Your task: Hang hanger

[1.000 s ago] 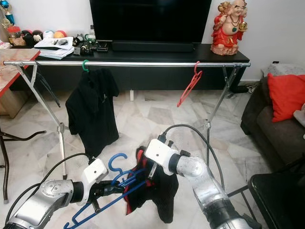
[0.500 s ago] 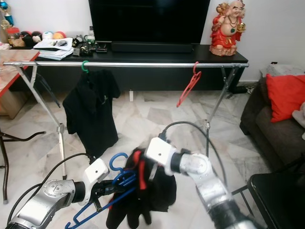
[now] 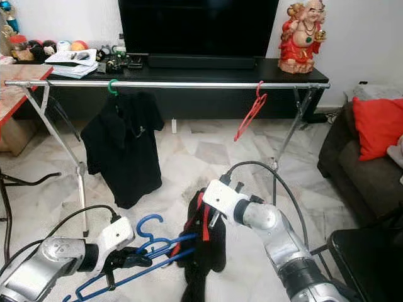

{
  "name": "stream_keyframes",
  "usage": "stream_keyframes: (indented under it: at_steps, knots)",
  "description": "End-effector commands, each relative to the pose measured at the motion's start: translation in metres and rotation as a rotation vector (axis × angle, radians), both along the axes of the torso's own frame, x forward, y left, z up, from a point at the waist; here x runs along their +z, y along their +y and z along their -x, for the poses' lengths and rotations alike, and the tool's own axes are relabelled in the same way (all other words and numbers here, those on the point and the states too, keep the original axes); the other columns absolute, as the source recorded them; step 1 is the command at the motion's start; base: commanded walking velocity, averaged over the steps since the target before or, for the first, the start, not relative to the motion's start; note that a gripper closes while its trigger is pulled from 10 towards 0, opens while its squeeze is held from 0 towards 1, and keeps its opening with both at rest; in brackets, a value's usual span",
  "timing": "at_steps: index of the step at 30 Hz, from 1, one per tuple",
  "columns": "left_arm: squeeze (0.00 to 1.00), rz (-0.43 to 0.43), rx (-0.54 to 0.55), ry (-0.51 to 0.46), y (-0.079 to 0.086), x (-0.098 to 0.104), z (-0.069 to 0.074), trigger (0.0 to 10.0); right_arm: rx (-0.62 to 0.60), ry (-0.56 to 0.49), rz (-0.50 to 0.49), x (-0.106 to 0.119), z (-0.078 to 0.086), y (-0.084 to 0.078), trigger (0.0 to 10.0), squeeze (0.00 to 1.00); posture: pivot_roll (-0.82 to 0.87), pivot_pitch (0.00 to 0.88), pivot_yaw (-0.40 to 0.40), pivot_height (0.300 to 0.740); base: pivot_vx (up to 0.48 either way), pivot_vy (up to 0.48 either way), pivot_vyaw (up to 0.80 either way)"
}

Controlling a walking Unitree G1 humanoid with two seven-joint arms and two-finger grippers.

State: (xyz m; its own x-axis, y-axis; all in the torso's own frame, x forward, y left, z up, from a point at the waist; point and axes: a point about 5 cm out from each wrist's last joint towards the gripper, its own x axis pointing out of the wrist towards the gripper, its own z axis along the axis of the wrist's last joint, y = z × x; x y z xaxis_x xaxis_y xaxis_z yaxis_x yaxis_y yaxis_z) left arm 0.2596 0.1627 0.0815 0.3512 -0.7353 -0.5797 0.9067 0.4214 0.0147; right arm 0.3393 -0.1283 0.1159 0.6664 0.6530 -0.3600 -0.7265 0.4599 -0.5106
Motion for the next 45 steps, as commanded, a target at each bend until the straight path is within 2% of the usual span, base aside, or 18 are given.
stream_keyframes:
  at_steps: [1,7,10,13,16,19,20,23,27,29,32,40,45]
  knots:
    - [0.0,-0.003,-0.043,-0.013,-0.004,0.005,0.0,10.0,0.021,-0.038,-0.002,0.01,-0.004,0.003,10.0,0.0,0.13,0.029,-0.049,0.74,0.0,0.0,0.0]
    - [0.0,0.011,0.026,-0.082,-0.005,0.008,-0.012,10.0,0.049,-0.033,-0.025,0.012,-0.003,0.008,10.0,0.0,0.13,0.03,-0.049,0.74,0.0,0.0,0.0]
    - [0.0,-0.004,0.096,-0.095,-0.007,0.004,-0.019,10.0,0.094,-0.016,-0.081,0.016,0.001,0.015,10.0,0.0,0.13,0.032,-0.049,0.74,0.0,0.0,0.0]
    - [0.0,-0.05,0.13,-0.114,-0.006,-0.001,-0.022,10.0,0.098,-0.01,-0.116,0.02,0.002,0.019,10.0,0.0,0.13,0.032,-0.049,0.74,0.0,0.0,0.0]
    - [0.0,-0.03,0.138,-0.118,-0.008,-0.001,-0.023,10.0,0.116,-0.001,-0.138,0.021,0.004,0.021,10.0,0.0,0.13,0.032,-0.049,0.74,0.0,0.0,0.0]
    - [0.0,-0.023,0.146,-0.119,-0.009,-0.002,-0.023,10.0,0.153,0.008,-0.163,0.023,0.008,0.025,10.0,0.0,0.13,0.032,-0.048,0.74,0.0,0.0,0.0]
    - [0.0,-0.035,0.164,-0.126,-0.008,-0.004,-0.025,10.0,0.208,0.027,-0.224,0.031,0.014,0.033,10.0,0.0,0.13,0.032,-0.047,0.74,0.0,0.0,0.0]
    - [0.0,-0.042,0.185,-0.14,-0.008,-0.005,-0.027,10.0,0.272,0.049,-0.276,0.038,0.021,0.041,10.0,0.0,0.13,0.032,-0.047,0.74,0.0,0.0,0.0]
    - [0.0,-0.046,0.21,-0.17,-0.009,-0.005,-0.031,10.0,0.321,0.065,-0.296,0.042,0.028,0.045,10.0,0.0,0.13,0.032,-0.047,0.74,0.0,0.0,0.0]
    - [0.0,-0.027,0.268,-0.236,-0.011,-0.001,-0.039,10.0,0.298,0.067,-0.261,0.036,0.027,0.044,10.0,0.0,0.12,0.033,-0.048,0.74,0.0,0.0,0.0]
    - [0.0,0.036,0.34,-0.284,-0.013,0.006,-0.047,10.0,0.204,0.072,-0.217,0.025,0.02,0.037,10.0,0.0,0.12,0.033,-0.05,0.74,0.0,0.0,0.0]
    - [0.0,0.145,0.329,-0.271,-0.017,0.014,-0.043,10.0,0.202,0.105,-0.224,0.022,0.024,0.034,10.0,0.0,0.13,0.03,-0.05,0.74,0.0,0.0,0.0]
    - [0.0,0.209,0.393,-0.311,-0.013,0.021,-0.05,10.0,0.182,0.114,-0.197,0.018,0.023,0.03,10.0,0.0,0.13,0.028,-0.05,0.74,0.0,0.0,0.0]
